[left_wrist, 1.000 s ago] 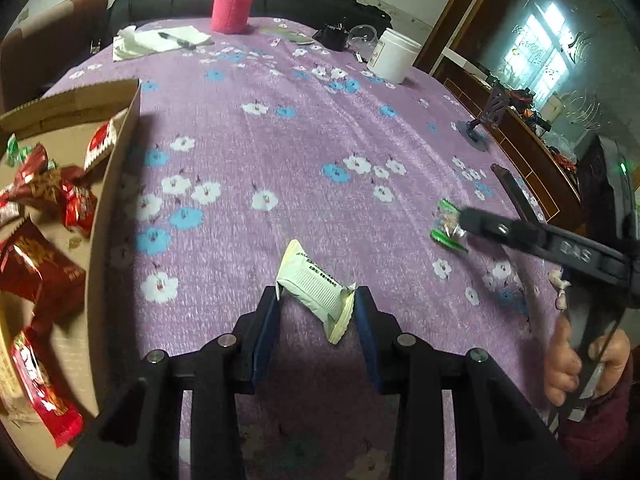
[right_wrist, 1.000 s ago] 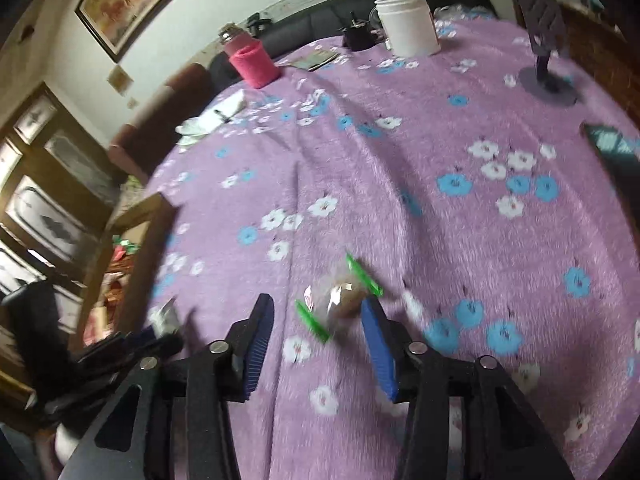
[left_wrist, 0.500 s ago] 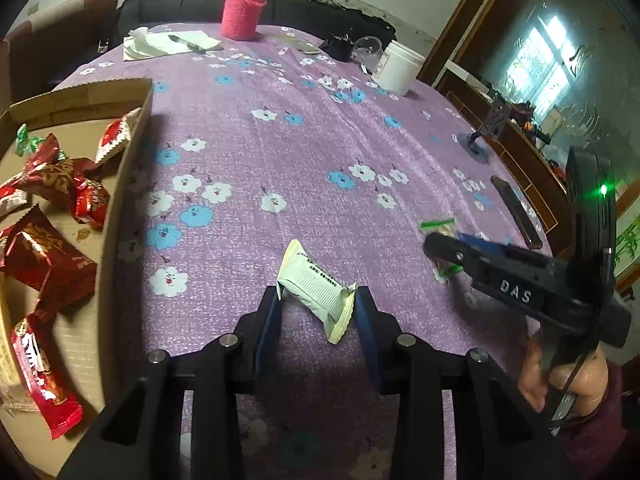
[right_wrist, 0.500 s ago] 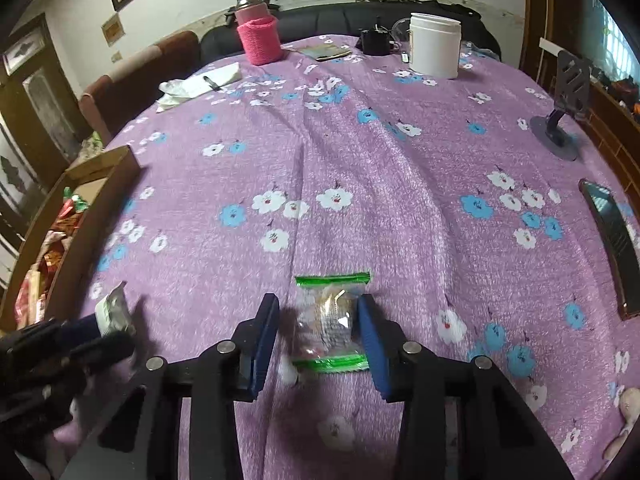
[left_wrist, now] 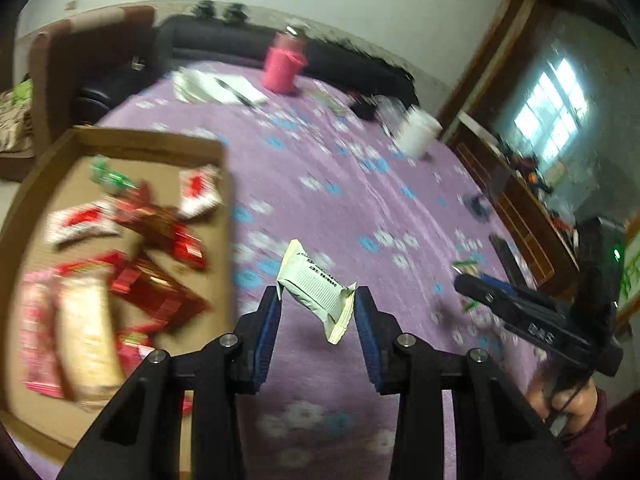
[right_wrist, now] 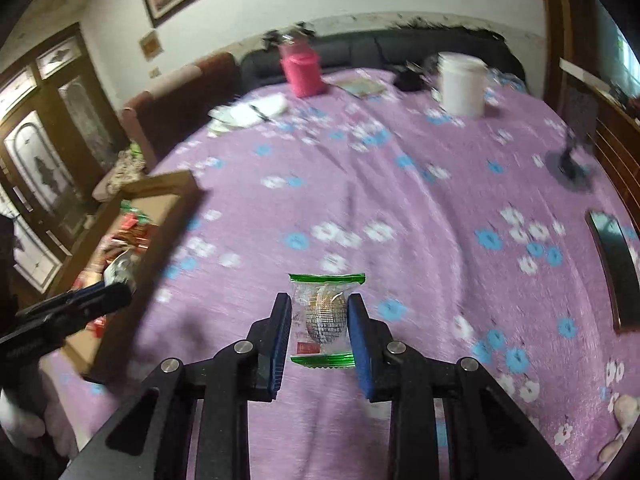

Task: Organize snacks
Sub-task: 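Carry both held snacks over the box and open both tools to drop them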

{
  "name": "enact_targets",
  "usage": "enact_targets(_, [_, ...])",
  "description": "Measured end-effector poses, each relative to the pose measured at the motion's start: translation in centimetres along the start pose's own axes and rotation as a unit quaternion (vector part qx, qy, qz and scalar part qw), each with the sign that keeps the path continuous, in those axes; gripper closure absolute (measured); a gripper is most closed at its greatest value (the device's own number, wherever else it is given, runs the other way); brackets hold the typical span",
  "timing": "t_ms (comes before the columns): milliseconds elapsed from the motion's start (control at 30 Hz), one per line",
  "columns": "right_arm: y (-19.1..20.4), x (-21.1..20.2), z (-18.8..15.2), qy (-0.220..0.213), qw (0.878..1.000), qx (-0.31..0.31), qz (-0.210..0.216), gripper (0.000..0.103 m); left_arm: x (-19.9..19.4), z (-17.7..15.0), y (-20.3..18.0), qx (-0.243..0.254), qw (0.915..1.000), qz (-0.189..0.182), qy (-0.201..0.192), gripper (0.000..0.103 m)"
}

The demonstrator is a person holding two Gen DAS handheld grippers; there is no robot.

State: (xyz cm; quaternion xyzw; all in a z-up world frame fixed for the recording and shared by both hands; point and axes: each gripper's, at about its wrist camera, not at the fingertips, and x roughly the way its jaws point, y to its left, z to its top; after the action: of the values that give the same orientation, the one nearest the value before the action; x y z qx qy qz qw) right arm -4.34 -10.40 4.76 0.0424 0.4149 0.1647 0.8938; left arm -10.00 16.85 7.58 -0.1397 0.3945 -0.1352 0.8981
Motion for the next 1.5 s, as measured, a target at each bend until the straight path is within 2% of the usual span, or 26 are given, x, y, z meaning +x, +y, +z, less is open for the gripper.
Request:
enact_targets(133, [3.3, -0.4, 1.3, -0.006, 0.999, -0.02, 0.042, 0.072, -2.8, 1.0, 3.2, -0.023, 0.9985, 0.037, -0.033, 0.066])
enact_targets(267, [6.8, 0.6, 2.3, 0.008, 0.995, -0.027, 0.097, 0.072, -5.1, 0.9, 6.9, -0.057, 0.9946, 0.07, -0.052, 0.066])
enact_targets(433, [11.0, 2.5, 2.6, 0.032, 0.988, -0.035, 0.149, 0.072, -6.2, -0.3, 10.8, -0.098, 0.9886, 0.1, -0.055, 0.066])
enact_targets(633, [16.0, 4.2, 1.6, 0.06, 0.98, -0.071, 0.175, 0.072, -6.3, -1.2, 13.7, -0.126, 0.9843, 0.114, -0.048, 0.066])
enact_targets(800, [19.4, 6.0, 0.3, 0.086, 0.975, -0.106, 0.177, 0.072, -6.0, -1.4, 14.3, -0.129, 0.9847, 0.109, -0.043, 0.066])
enact_targets(1000, [22.1, 8.7, 0.0, 0.111, 0.972, -0.14, 0.15, 0.072, -5.1, -0.5, 14.4, -0.113, 0.9854, 0.122, -0.037, 0.066])
enact_targets(1333, [23.0, 12.9, 2.5, 0.12, 0.977, -0.147, 0.101, 0.071, -2.5, 0.8, 15.9, -0.111, 0.9844, 0.136, -0.013, 0.066])
enact_targets(1500, [23.1, 12.7, 2.4, 0.114, 0.976, -0.148, 0.11, 0.07, -2.1, 1.4, 15.8, -0.111, 0.9845, 0.135, -0.014, 0.058])
